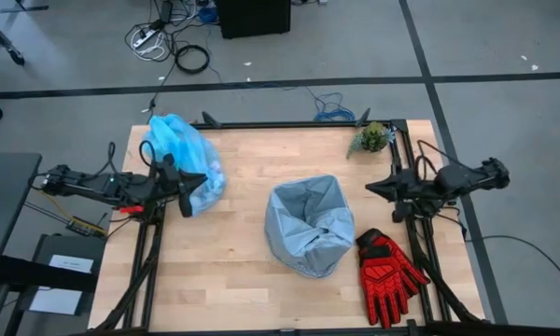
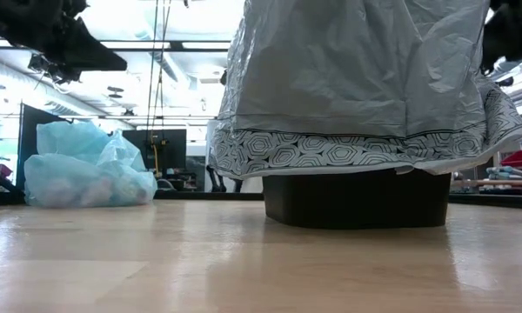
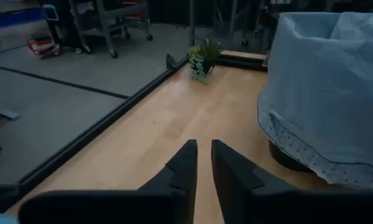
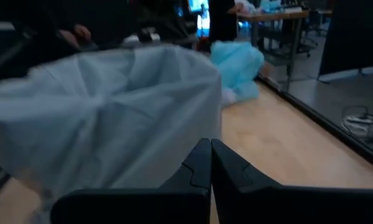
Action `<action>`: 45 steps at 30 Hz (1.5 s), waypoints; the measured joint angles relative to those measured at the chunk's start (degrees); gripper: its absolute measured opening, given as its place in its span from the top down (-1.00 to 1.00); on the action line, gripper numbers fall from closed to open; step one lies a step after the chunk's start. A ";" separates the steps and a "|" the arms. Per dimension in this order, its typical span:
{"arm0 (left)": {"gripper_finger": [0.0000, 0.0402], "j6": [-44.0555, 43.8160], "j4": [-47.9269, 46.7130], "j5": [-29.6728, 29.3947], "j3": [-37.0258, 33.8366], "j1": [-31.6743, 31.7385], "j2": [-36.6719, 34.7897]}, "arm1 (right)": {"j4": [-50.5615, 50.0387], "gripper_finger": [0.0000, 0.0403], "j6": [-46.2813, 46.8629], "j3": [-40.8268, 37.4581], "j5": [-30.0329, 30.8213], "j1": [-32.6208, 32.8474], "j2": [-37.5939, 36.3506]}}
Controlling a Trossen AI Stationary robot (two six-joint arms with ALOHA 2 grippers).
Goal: Place trash/remove bag and relplace
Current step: Return to Home Position
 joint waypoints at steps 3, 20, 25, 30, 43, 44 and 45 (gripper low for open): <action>0.87 0.46 7.23 4.13 -2.59 0.00 -0.04 | 3.58 1.00 -0.06 -1.94 -1.63 -1.75 -0.27; 0.90 1.82 29.16 9.34 -21.27 0.00 0.07 | 22.20 1.00 8.41 -15.46 -16.19 -18.95 -0.37; 0.90 1.97 24.58 10.03 -21.26 0.00 0.07 | 22.71 1.00 7.86 -14.58 -17.42 -22.92 -0.42; 0.90 3.78 27.04 10.87 -22.63 0.00 -0.44 | 22.98 1.00 9.13 -13.25 -27.64 -27.51 -0.44; 0.90 10.92 29.24 12.88 -22.64 0.07 -11.84 | 22.58 1.00 9.11 -13.16 -35.95 -37.83 -0.46; 0.90 11.80 28.48 12.85 -22.65 0.07 -13.99 | 22.23 1.00 8.59 -13.16 -35.90 -38.85 -0.46; 0.90 12.11 26.92 12.83 -22.65 0.11 -16.02 | 21.02 1.00 8.34 -13.39 -35.77 -39.97 -0.46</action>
